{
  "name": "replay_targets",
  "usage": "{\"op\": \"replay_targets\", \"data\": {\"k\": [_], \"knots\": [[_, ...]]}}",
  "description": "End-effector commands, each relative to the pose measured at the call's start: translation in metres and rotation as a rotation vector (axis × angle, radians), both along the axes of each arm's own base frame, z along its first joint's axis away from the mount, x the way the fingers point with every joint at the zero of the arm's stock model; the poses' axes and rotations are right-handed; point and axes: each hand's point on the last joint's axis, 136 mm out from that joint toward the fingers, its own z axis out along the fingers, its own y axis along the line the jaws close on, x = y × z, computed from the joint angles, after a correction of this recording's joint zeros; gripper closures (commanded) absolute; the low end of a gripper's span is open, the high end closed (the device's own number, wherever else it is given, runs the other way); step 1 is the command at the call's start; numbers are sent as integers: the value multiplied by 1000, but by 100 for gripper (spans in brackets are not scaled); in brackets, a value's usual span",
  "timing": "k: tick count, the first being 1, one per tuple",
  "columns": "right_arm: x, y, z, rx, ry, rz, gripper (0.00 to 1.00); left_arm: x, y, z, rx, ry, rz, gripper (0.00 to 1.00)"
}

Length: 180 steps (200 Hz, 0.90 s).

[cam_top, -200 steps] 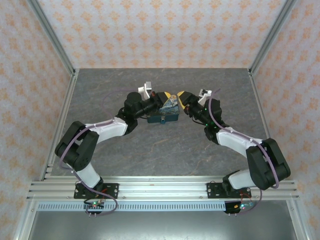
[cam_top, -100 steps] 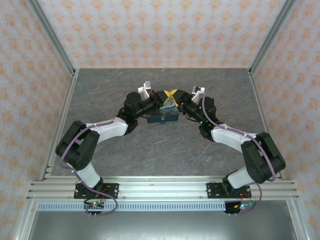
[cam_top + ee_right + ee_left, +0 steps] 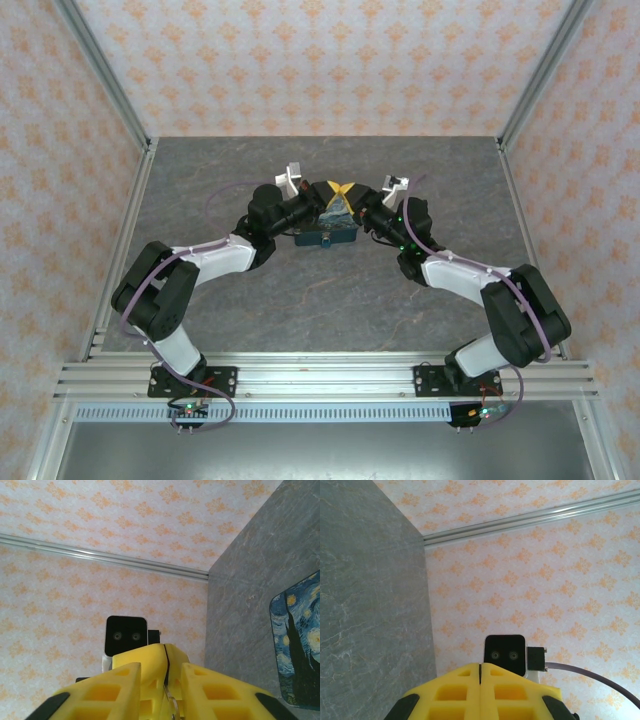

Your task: Unlock a padlock with a key

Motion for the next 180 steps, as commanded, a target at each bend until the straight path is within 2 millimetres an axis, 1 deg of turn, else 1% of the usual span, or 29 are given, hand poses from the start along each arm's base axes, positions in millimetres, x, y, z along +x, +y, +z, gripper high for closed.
{"op": "replay_targets", "data": {"k": [1, 58, 97, 147, 180], "knots": [[-4, 2, 3, 21, -24, 10, 77, 5, 3, 16, -32, -40, 22, 100], [-7, 6, -2, 18, -15, 27, 76, 6, 3, 14, -29, -35, 26, 100], [-10, 4, -9, 11, -4, 24, 77, 7, 3, 14, -30, -35, 30, 100], [-10, 3, -11, 6, -1, 17, 82, 7, 3, 12, -26, -33, 30, 100], [-8, 3, -10, 5, -5, 11, 91, 6, 3, 11, -26, -29, 29, 100]]}}
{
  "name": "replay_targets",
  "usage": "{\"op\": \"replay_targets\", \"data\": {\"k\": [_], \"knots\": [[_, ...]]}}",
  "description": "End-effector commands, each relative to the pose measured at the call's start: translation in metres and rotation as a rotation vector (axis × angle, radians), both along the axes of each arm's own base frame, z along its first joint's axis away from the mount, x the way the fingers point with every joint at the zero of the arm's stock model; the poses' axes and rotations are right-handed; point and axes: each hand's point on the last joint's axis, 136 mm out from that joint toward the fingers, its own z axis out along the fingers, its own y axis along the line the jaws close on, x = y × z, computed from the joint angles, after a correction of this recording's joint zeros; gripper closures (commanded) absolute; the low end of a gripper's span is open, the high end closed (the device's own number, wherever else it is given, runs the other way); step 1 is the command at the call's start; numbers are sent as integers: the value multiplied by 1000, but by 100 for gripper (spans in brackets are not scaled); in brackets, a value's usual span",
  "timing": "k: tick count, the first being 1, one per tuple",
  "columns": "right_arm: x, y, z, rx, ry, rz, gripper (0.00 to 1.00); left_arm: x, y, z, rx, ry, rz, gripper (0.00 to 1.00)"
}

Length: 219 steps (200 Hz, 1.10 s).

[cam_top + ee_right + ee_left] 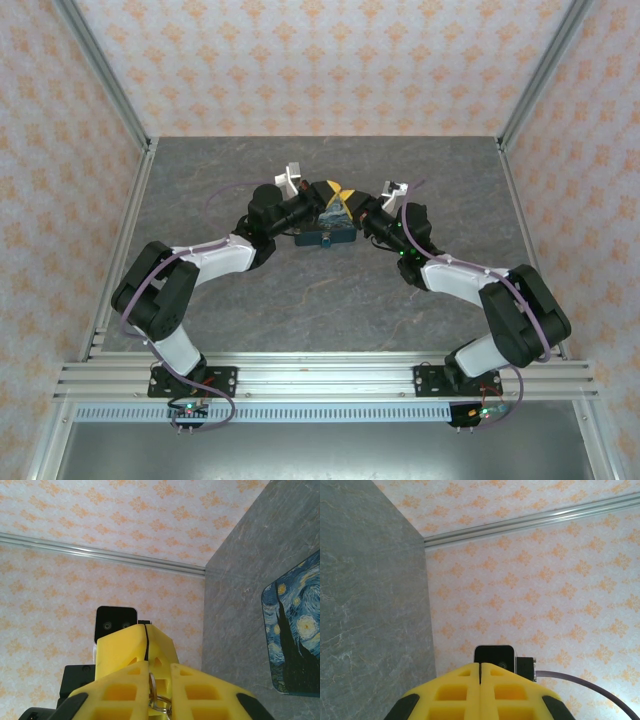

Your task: Unlock a padlock with a key

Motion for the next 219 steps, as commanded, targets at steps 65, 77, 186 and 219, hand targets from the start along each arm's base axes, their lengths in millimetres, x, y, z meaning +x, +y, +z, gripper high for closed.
{"op": "replay_targets", "data": {"k": [65, 77, 186, 219], "knots": [[4, 4, 9, 7, -38, 0, 100, 1, 3, 6, -18, -22, 17, 100], [4, 4, 10, 7, -40, 1, 100, 0, 3, 6, -18, -22, 16, 100], [13, -7, 13, -64, -62, -19, 70, -1, 3, 6, -15, -24, 10, 100], [21, -18, 11, -85, -61, -46, 65, -3, 3, 5, -11, -21, 7, 100]]}}
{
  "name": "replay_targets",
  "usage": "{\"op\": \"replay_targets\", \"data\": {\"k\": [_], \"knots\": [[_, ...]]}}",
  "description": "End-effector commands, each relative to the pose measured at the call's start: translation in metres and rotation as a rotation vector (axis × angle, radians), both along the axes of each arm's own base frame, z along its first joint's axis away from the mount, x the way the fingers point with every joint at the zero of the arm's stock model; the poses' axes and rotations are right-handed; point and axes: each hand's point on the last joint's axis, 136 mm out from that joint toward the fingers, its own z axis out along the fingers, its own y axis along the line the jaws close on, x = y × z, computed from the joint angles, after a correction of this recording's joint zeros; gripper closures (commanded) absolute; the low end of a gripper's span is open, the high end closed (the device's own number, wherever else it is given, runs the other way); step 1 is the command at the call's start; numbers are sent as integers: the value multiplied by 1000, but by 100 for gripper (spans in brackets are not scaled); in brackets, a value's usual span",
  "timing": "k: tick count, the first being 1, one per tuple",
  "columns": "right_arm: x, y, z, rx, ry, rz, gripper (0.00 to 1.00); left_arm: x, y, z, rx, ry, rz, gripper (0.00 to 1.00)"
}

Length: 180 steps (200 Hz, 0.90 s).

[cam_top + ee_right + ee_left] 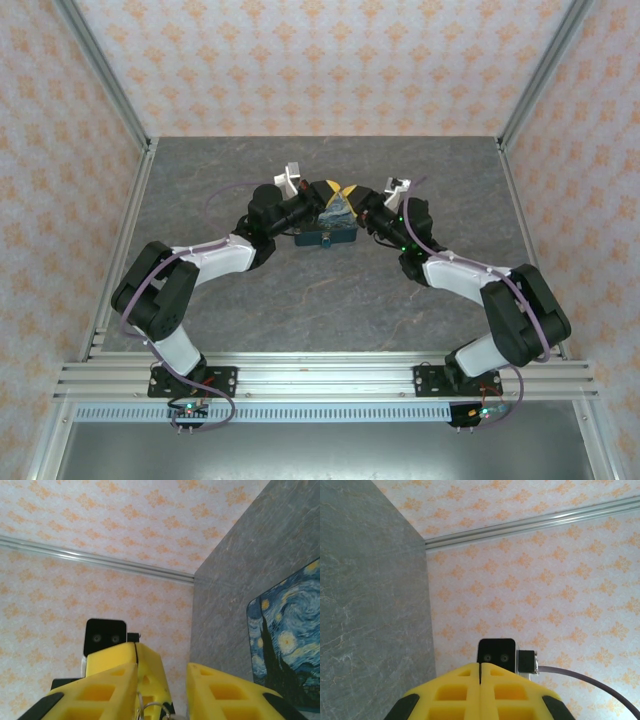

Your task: Unlock a padlock with a key

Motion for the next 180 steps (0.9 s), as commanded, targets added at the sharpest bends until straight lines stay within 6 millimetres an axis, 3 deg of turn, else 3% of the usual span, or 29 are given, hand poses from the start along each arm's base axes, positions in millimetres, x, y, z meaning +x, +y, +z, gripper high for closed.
{"op": "replay_targets", "data": {"k": [1, 25, 83, 180], "knots": [[7, -6, 15, -20, -54, -7, 65, -4, 1, 5, -10, -25, -4, 100], [9, -10, 20, -16, -62, -12, 62, -4, 1, 5, -9, -25, -4, 100], [5, 2, 26, -2, -77, 53, 63, -3, -2, 6, -8, -25, -9, 100], [-8, 20, 15, -9, -54, 129, 69, -2, -3, 4, -2, -20, -9, 100]]}}
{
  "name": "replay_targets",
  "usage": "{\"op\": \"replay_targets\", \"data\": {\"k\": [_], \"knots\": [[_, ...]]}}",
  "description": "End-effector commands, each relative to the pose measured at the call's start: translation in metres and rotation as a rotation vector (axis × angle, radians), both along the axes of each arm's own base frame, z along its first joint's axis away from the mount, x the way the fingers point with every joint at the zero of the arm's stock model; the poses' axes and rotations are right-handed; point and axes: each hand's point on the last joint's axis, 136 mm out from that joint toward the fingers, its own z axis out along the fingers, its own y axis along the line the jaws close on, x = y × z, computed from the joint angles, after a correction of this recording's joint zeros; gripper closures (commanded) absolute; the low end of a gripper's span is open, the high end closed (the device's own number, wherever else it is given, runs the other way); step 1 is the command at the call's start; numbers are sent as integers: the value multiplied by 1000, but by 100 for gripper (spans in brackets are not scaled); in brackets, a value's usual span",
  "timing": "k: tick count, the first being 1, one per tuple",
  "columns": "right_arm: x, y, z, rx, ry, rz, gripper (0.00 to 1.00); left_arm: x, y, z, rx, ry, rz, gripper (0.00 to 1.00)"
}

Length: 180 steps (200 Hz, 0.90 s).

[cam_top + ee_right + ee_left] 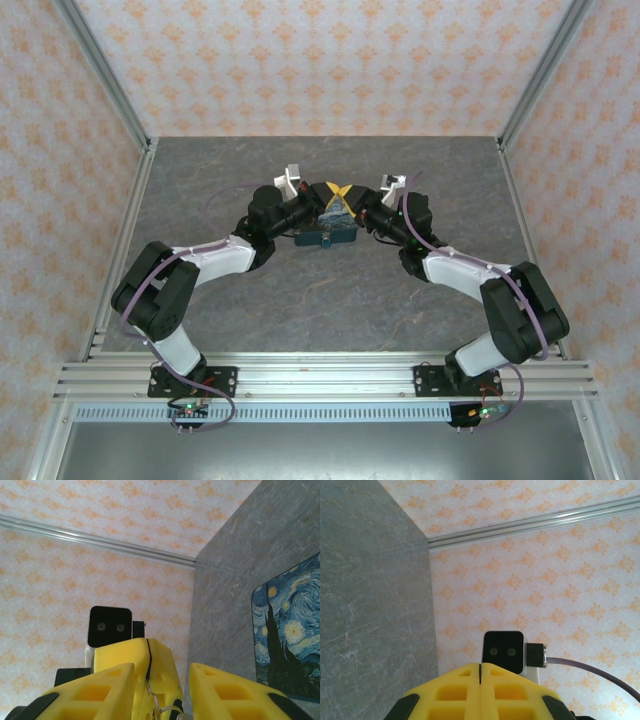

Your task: Unlock a padlock with a key

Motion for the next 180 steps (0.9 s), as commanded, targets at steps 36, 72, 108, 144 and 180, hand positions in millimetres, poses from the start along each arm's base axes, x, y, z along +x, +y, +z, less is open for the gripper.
{"op": "replay_targets", "data": {"k": [36, 72, 108, 144, 180], "knots": [[-4, 5, 5, 0, -40, 24, 80, 0, -4, 10, -8, -29, -5, 100], [-5, 2, 1, -6, -34, 16, 92, -1, -3, 9, -6, -28, -4, 100], [-9, 2, 1, -6, -34, 24, 93, 0, -3, 9, -3, -27, -1, 100], [-12, 5, 1, -1, -36, 51, 77, 0, -3, 10, -5, -28, -3, 100], [-13, 8, 0, 2, -32, 67, 84, 0, -3, 10, -6, -29, -2, 100]]}}
